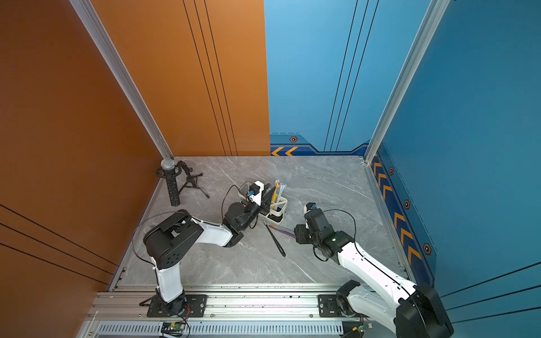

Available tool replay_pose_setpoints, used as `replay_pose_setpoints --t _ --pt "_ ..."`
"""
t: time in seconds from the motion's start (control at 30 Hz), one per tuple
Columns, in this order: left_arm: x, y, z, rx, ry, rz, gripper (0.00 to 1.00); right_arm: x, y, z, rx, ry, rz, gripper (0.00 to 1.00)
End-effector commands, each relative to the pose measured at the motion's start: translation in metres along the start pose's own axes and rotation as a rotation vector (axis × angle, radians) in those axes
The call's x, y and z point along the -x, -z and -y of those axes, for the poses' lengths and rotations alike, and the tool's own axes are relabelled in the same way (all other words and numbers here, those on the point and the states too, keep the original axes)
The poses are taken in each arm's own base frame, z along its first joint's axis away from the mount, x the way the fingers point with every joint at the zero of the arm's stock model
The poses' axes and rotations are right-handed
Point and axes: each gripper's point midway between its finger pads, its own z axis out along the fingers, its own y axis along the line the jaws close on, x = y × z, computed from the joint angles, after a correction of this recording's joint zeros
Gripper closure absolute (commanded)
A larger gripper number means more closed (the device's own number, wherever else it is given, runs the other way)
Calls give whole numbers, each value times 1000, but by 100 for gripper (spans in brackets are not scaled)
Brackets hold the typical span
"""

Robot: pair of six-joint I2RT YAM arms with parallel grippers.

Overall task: Place the toothbrush into the toothbrush holder
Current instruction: Place the toothbrush in the toothbrush holder, then pick up the toothbrush from the center of the board.

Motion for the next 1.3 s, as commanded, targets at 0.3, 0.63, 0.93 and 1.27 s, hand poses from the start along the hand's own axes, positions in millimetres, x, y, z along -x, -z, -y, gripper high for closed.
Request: replay_pose_setpoints --t 0.3,0.63,0.93,1.27 --pt "32 16 9 16 -37 63 43 -2 -11 -17 57 13 -81 45" --pt "74 52 -3 71 103 113 38 -27 -45 -37 -6 179 -302 48" --pt "65 88 -2 34 246 -46 40 -42 -64 -66 18 309 -375 51" --pt "15 134 -14 148 331 -425 43 -58 -81 -74 -27 353 -436 55"
